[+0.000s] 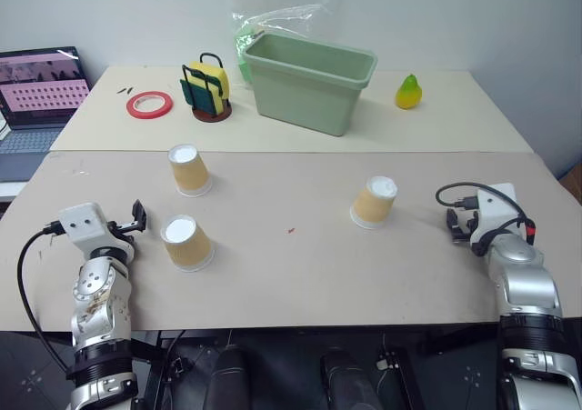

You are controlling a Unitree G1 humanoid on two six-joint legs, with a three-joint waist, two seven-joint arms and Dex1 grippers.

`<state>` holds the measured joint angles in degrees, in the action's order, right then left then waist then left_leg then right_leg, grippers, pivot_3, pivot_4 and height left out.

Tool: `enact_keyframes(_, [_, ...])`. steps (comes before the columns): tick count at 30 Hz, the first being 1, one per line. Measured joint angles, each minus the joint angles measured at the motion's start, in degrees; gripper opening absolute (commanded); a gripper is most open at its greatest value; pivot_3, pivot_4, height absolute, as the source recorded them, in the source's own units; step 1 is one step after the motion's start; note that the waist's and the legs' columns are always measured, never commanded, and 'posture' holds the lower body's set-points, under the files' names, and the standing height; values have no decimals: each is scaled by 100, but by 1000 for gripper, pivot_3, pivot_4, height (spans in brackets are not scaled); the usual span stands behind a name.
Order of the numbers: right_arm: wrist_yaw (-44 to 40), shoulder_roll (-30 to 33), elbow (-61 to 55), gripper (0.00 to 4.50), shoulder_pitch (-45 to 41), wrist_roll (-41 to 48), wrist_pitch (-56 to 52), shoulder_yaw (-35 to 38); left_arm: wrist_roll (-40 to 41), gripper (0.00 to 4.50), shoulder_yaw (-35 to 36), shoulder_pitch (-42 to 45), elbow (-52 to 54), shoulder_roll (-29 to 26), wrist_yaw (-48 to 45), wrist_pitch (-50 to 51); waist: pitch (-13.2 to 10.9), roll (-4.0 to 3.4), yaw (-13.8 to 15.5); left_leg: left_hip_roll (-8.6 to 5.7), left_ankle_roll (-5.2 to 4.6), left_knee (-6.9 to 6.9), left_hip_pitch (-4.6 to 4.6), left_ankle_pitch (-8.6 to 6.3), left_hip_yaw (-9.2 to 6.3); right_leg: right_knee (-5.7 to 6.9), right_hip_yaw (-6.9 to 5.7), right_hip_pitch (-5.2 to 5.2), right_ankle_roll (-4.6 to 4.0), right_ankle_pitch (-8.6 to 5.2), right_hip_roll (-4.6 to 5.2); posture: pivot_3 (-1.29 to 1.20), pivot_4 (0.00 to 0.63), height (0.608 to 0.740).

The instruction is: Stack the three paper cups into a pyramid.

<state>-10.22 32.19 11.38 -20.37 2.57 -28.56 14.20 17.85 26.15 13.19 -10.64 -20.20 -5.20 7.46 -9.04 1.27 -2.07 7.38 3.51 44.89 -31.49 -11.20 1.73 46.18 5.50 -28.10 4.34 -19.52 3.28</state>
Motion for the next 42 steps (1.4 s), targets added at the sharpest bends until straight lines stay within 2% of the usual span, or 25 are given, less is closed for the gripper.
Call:
enact_keyframes(10, [36, -102, 174, 4467, -104, 214, 59, 222, 140, 4500, 7, -355, 303, -218, -331, 208, 2, 4, -37, 0, 0, 0, -3, 0, 0, 0, 1, -4, 0, 0, 0, 0, 150, 656])
enact_keyframes(14, [-156, -99, 58, 4467, -448, 822, -211, 701, 313, 4500, 61, -555, 562, -324, -529, 463, -1, -1, -35, 0, 0, -2, -19, 0, 0, 2, 2, -17, 0, -2, 0, 0, 150, 656])
enact_keyframes(19, [-1345, 597, -741, 4467, -1076, 2042, -842, 1003, 729, 4500, 129, -1189, 1221, -912, -1380, 873, -15, -10, -22, 0, -2, -8, -31, -2, 0, 3, -3, -28, -7, -8, 2, 0, 150, 656])
enact_keyframes(21, [-2143, 1022, -1172, 4467, -1438, 2725, -1268, 979, 942, 4500, 332, -1580, 1420, -1344, -1839, 1045, -18, -11, -26, 3, -1, -10, -30, -3, 0, 3, -3, -30, -14, -12, 2, 0, 150, 656])
enact_keyframes(24, [-2916, 1320, -1687, 4467, -1717, 3355, -1560, 868, 1097, 4500, 571, -1832, 1533, -1642, -2228, 1202, -17, -9, -25, 5, -1, -8, -24, -3, 0, 2, -5, -27, -50, -32, 2, 0, 150, 656])
enact_keyframes(29, [-4716, 1843, -3213, 4467, -1418, 4439, -1833, -3, 1259, 4500, 697, -2355, 1664, -2100, -2972, 1435, -25, 4, 40, 7, 1, -12, -28, -6, 2, -8, -8, -31, -54, -36, 6, 0, 150, 656])
enact_keyframes(32, [-5351, 1990, -4207, 4467, -1031, 4307, -1688, -1144, 1426, 4500, 741, -2858, 2085, -2489, -3658, 1686, -25, 20, 47, 12, 7, -10, -25, -10, 5, -15, -10, -54, -60, -36, 9, 0, 150, 656])
enact_keyframes(37, [-5380, 1750, -4260, 4467, -912, 3419, -1185, -2274, 1689, 4500, 744, -3395, 2991, -2708, -4394, 1927, -25, 22, 114, 13, 17, -8, -20, -16, 13, -15, -11, -62, -70, -29, 14, 0, 150, 656])
enact_keyframes(42, [-5221, 1487, -3881, 4467, -859, 2898, -897, -2617, 1778, 4500, 712, -3243, 3327, -2796, -4591, 2027, -26, 23, 149, 12, 6, -9, -26, -10, 14, -15, -10, -63, -68, -31, 13, 0, 150, 656])
